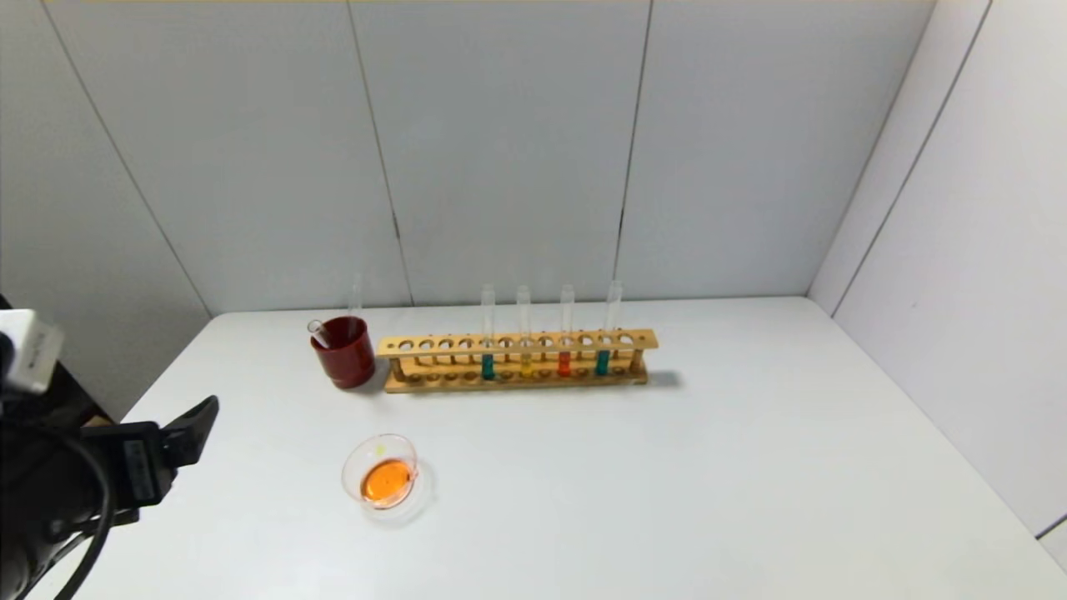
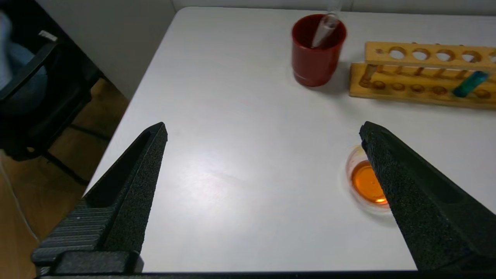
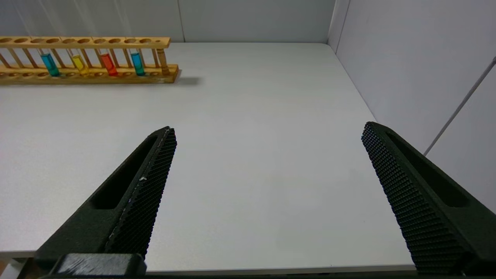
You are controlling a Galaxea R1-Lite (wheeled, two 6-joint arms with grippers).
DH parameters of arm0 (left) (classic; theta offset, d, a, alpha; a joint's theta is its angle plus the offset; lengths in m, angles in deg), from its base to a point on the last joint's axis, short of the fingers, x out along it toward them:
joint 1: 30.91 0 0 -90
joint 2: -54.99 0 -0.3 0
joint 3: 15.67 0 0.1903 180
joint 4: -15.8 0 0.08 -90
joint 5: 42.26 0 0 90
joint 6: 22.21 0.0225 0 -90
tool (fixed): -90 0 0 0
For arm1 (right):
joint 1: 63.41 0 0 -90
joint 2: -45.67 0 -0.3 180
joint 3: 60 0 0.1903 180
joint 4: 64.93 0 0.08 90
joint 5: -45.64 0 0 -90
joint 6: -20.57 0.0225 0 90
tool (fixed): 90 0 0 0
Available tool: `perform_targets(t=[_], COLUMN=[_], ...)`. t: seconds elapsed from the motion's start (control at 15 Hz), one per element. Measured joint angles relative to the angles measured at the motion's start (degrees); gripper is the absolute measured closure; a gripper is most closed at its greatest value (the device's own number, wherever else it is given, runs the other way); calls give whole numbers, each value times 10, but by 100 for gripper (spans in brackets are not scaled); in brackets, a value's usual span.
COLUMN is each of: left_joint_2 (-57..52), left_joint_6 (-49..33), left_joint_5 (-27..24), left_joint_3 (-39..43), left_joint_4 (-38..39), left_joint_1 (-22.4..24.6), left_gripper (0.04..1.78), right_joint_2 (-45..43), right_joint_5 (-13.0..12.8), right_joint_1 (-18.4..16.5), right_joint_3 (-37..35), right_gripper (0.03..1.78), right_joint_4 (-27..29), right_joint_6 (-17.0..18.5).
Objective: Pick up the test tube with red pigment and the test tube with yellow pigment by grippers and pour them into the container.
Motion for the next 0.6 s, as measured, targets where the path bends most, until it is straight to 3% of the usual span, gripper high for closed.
perform_targets(t=[0.4, 0.6], left_joint_2=[-216, -327], left_joint_6=[19, 52], left_joint_5=[-3, -30], left_joint_3=[33, 60], left_joint_4=[-147, -180], left_joint_1=[117, 172], left_gripper=[7, 7], right_joint_2=[0, 0], right_joint_5=[0, 0], right_joint_1=[0, 0], right_joint_3=[0, 0], right_gripper=[6, 6], right_joint_4=[0, 0], right_joint_6=[0, 0])
